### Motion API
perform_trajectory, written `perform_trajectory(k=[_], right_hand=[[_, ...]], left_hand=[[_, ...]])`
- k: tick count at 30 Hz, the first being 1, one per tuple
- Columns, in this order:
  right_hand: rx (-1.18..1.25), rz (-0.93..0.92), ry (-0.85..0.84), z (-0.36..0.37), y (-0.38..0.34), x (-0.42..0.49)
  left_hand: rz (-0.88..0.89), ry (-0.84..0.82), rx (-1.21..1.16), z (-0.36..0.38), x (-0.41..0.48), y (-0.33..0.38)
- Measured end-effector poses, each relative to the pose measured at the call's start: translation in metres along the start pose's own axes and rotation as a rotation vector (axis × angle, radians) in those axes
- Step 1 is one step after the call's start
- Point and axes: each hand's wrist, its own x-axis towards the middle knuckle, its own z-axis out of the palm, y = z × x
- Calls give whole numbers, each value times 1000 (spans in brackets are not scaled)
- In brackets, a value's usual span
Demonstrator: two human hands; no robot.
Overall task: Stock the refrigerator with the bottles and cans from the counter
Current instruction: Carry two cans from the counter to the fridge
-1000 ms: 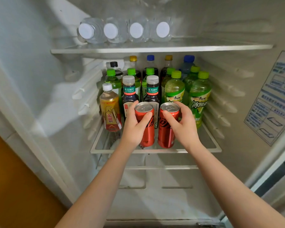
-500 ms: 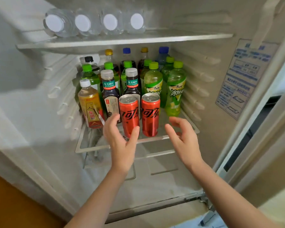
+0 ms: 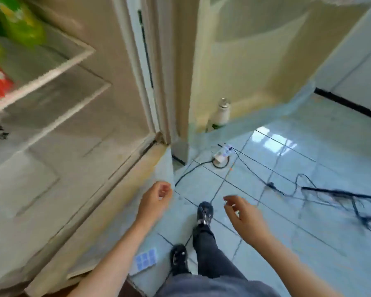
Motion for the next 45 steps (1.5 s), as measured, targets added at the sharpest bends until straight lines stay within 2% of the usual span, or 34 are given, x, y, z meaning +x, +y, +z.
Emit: perform_trajectory(k=[3, 7, 10, 13, 18, 25, 28, 33, 35, 38, 45], right_hand=[[-7, 327, -84, 8, 69, -60], [126, 726, -159, 22, 137, -140], [222, 934, -202, 30, 175, -199], [357, 1025, -194, 36, 208, -253], [469, 1128, -172, 22, 273, -332], [551, 1239, -51, -24, 396, -435], [609, 1320, 22, -39, 436, -473], [808, 1475, 179, -51, 481, -509], [880, 1525, 238, -57, 499, -518], [976, 1580, 290, -60, 529, -529], [1207, 1800, 459, -105, 596, -574]], left_hand=[[-112, -363, 236, 54, -6, -22], [-218, -616, 451, 115, -31, -35], [-227, -786, 684, 160, -55, -41], [-199, -933, 807, 208, -81, -34], [-96, -1023, 967, 299, -113, -7], [57, -943, 1228, 454, -156, 39], [170, -1028, 1246, 528, -202, 75], [456, -1302, 1359, 633, -272, 122], [479, -1374, 1432, 678, -289, 135], [463, -1398, 1486, 744, -304, 151], [590, -1480, 1635, 922, -336, 209]])
